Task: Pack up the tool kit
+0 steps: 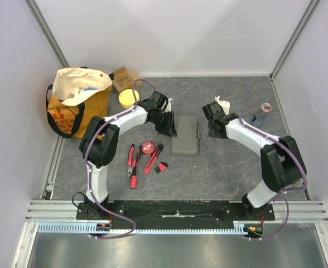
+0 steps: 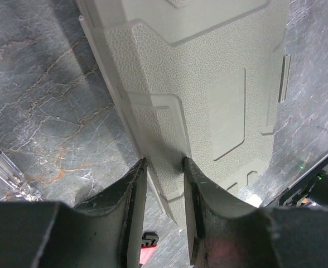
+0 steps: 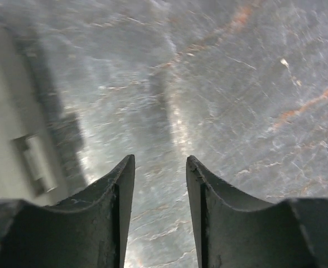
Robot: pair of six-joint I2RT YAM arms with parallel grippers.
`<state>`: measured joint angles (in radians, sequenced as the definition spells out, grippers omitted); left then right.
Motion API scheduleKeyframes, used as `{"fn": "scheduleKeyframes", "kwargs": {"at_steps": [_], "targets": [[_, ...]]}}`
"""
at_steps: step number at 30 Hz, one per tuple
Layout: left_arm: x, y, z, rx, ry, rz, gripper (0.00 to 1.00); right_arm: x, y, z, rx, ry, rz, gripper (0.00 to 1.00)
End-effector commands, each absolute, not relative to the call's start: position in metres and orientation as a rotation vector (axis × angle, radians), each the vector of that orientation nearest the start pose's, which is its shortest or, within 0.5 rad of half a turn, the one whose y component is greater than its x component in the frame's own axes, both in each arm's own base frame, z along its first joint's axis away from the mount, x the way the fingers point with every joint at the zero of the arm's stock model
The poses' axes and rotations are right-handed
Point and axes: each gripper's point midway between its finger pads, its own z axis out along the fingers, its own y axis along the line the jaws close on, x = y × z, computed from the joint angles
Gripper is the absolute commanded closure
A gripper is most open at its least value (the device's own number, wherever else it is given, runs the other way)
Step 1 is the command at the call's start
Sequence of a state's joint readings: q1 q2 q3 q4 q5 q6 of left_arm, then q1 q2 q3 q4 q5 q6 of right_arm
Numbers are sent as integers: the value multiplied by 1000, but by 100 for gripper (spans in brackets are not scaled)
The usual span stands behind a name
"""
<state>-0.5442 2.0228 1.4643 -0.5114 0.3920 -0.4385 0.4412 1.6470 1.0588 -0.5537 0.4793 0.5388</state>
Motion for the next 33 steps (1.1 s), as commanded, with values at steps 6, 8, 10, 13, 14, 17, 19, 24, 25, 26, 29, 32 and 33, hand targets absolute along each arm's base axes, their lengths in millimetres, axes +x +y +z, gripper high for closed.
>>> {"fn": "scheduleKeyframes", "kwargs": {"at_steps": [6, 8, 10, 13, 14, 17, 19, 24, 25, 26, 29, 32, 33], "targets": [[321, -268, 3, 350, 2943, -591, 61, 355, 162, 97, 139, 2460, 230, 37], [321, -267, 2, 350, 2947, -595, 61, 356, 169, 93, 122, 2465, 276, 37], [320, -268, 2, 355, 2948, -599, 61, 356, 175, 87, 94, 2475, 311, 38], [318, -268, -1, 353, 2957, -602, 61, 357, 178, 80, 82, 2486, 316, 40], [319, -268, -1, 351, 2957, -604, 61, 357, 177, 75, 81, 2495, 306, 40], [318, -269, -1, 358, 2957, -607, 61, 358, 176, 66, 83, 2518, 291, 44], [317, -268, -2, 354, 2962, -607, 61, 358, 174, 61, 92, 2529, 276, 49], [316, -269, -2, 359, 2962, -611, 61, 358, 166, 54, 120, 2535, 210, 57], [317, -269, -1, 357, 2961, -612, 61, 358, 164, 52, 122, 2539, 199, 58], [316, -268, -2, 354, 2964, -611, 61, 357, 162, 51, 132, 2539, 183, 59], [317, -268, -1, 354, 2961, -608, 61, 356, 159, 50, 143, 2543, 162, 60], [317, -268, -2, 351, 2963, -607, 61, 357, 157, 51, 143, 2535, 152, 59], [316, -268, -3, 351, 2966, -608, 61, 358, 157, 52, 138, 2532, 156, 57]]}}
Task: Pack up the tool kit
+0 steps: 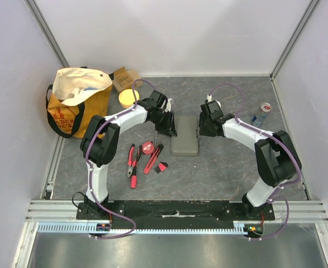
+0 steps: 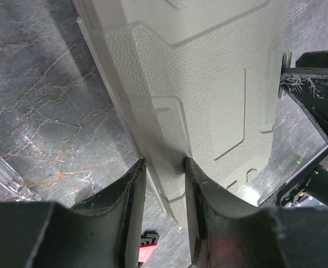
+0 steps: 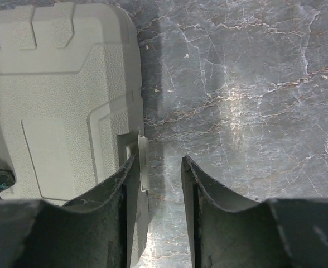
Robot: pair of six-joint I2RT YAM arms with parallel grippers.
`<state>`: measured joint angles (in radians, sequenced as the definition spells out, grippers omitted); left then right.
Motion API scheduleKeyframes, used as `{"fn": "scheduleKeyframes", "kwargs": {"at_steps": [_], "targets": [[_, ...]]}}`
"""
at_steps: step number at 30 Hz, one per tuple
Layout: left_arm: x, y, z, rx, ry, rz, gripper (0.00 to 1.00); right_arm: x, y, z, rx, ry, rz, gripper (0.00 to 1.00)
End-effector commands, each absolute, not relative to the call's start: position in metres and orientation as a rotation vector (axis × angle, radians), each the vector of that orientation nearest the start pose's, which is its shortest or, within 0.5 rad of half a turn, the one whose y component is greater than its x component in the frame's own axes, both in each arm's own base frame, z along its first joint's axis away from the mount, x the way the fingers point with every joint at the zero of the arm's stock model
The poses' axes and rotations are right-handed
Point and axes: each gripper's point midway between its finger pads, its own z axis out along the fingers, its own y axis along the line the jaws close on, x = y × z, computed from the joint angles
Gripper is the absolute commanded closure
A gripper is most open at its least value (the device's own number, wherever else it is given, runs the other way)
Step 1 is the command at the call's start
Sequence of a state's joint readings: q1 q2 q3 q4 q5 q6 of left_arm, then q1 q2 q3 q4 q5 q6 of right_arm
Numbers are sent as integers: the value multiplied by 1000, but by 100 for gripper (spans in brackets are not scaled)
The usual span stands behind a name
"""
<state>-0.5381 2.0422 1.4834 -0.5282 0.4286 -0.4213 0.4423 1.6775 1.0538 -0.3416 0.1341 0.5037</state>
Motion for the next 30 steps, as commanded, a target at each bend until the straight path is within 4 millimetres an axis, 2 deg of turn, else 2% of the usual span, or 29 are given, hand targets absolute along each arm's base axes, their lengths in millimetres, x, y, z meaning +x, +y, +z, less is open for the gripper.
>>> {"fn": "scheduleKeyframes", "kwargs": {"at_steps": [1, 7, 15, 18, 21, 23, 26, 30], "targets": [[316, -268, -3, 354, 2966, -608, 61, 358, 158, 52, 132, 2533, 157, 55], [316, -269, -3, 354, 2966, -608, 61, 355, 164, 40, 110, 2567, 188, 54], [317, -271, 2, 344, 2954, -626, 61, 357, 176, 39, 151, 2542, 305, 70], [319, -273, 6, 341, 2941, -642, 60, 356, 182, 38, 159, 2535, 391, 81], [321, -275, 10, 337, 2931, -654, 60, 353, 184, 38, 176, 2538, 450, 97], [324, -277, 16, 331, 2914, -663, 58, 354, 183, 45, 181, 2521, 458, 100], [334, -284, 38, 331, 2856, -690, 51, 360, 177, 64, 195, 2476, 430, 100], [346, -301, 87, 366, 2737, -804, 39, 368, 160, 105, 225, 2407, 322, 100]]}}
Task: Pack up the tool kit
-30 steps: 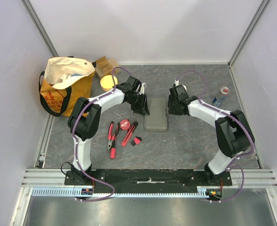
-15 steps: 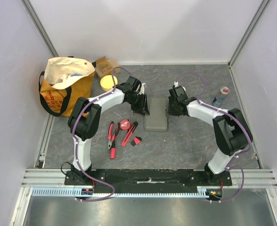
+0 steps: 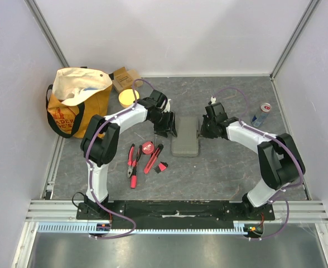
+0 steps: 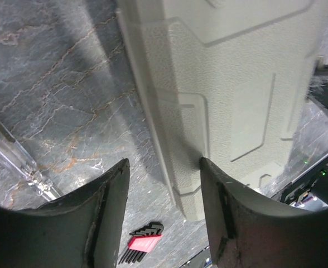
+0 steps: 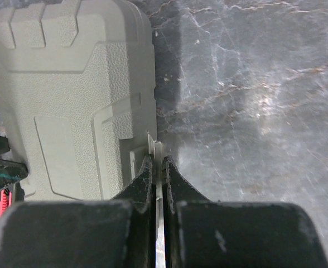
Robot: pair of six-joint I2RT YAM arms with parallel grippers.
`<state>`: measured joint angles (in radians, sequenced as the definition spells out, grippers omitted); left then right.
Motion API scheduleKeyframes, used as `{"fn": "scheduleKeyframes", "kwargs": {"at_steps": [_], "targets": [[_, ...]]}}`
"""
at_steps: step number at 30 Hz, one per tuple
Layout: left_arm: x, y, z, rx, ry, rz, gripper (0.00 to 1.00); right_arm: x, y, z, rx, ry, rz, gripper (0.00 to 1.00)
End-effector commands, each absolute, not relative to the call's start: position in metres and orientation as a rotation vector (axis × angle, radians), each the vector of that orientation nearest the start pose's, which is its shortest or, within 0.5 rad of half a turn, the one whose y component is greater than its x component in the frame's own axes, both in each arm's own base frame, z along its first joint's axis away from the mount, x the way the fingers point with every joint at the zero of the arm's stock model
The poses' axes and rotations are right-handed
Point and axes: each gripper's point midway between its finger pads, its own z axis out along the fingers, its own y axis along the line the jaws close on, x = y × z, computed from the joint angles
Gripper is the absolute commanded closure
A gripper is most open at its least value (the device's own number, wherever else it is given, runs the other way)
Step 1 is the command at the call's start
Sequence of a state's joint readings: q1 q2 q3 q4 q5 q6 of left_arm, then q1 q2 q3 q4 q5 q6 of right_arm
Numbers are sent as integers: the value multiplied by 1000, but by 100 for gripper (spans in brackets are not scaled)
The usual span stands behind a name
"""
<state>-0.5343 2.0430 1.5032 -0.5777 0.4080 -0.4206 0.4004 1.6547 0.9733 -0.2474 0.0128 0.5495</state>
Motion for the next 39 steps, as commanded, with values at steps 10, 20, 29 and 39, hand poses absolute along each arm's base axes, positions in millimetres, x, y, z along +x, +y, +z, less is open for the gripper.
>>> {"fn": "scheduleKeyframes", "kwargs": {"at_steps": [10, 20, 29, 39], "targets": [[351, -347, 162, 426, 2500, -1200, 31, 372, 142, 175, 232, 2312, 223, 100], [366, -356, 149, 329, 2445, -1240, 28, 368, 138, 168, 221, 2331, 178, 100], [369, -356, 101, 303, 2549, -1197, 27, 364, 143, 159, 181, 2329, 248, 100], [373, -362, 81, 304, 2569, -1193, 20, 368, 153, 166, 163, 2310, 352, 99]]}}
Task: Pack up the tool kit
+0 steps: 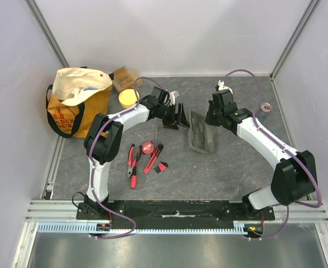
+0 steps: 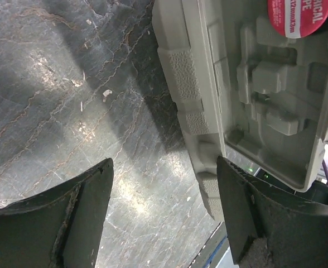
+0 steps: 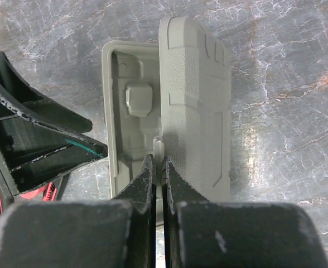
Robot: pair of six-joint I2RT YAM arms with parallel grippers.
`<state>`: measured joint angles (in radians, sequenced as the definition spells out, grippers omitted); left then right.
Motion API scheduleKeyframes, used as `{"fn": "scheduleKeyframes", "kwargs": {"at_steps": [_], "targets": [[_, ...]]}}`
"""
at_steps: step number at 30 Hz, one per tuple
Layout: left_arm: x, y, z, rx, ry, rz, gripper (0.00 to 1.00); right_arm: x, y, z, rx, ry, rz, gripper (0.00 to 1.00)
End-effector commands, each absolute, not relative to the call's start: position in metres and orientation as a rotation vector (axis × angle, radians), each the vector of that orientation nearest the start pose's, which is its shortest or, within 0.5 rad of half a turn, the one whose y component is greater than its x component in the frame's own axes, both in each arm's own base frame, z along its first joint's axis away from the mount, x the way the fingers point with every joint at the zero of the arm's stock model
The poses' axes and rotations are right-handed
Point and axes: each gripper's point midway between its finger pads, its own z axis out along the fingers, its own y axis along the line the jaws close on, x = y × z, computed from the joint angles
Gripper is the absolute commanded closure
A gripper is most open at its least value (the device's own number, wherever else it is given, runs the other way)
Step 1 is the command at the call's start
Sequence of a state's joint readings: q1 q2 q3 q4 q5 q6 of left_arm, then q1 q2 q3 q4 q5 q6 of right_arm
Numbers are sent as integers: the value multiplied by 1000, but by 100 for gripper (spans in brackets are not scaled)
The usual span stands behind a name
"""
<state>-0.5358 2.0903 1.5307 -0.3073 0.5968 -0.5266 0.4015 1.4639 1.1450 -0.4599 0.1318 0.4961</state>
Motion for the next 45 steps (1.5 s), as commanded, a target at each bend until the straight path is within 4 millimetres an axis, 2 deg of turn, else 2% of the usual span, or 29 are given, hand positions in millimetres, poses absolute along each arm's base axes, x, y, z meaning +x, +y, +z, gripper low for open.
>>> {"fn": "scheduleKeyframes", "kwargs": {"at_steps": [1, 5, 8, 13, 19, 22, 25, 29, 33, 34, 36, 39, 42, 45], "targets": [[374, -358, 75, 284, 2593, -1158, 23, 368, 151, 164, 176, 2311, 361, 99], [374, -345, 51, 237, 2690, -1025, 39, 368, 135, 156, 230, 2326, 371, 98], [371, -333, 38, 213, 2731, -937, 48, 366, 121, 148, 253, 2337, 346, 97], [370, -320, 28, 182, 2766, -831, 52, 360, 92, 124, 323, 2370, 248, 92], [370, -311, 25, 164, 2777, -766, 53, 351, 61, 93, 389, 2415, 53, 71], [370, -312, 27, 163, 2775, -764, 53, 348, 52, 82, 409, 2434, -5, 65], [378, -306, 36, 146, 2757, -710, 53, 348, 51, 77, 418, 2442, -26, 49], [394, -283, 53, 84, 2692, -517, 53, 354, 42, 87, 450, 2404, -80, 38], [406, -263, 86, 53, 2592, -398, 49, 362, 35, 107, 462, 2353, -123, 30], [410, -257, 98, 43, 2554, -367, 48, 364, 35, 113, 458, 2343, -124, 28], [412, -257, 115, 57, 2504, -390, 44, 368, 38, 125, 446, 2321, -93, 25], [405, -274, 139, 136, 2454, -541, 35, 376, 54, 145, 379, 2287, 24, 25], [393, -300, 147, 228, 2434, -762, 35, 380, 78, 151, 299, 2286, 159, 32], [382, -319, 139, 277, 2459, -900, 40, 379, 101, 146, 223, 2303, 224, 39]]}}
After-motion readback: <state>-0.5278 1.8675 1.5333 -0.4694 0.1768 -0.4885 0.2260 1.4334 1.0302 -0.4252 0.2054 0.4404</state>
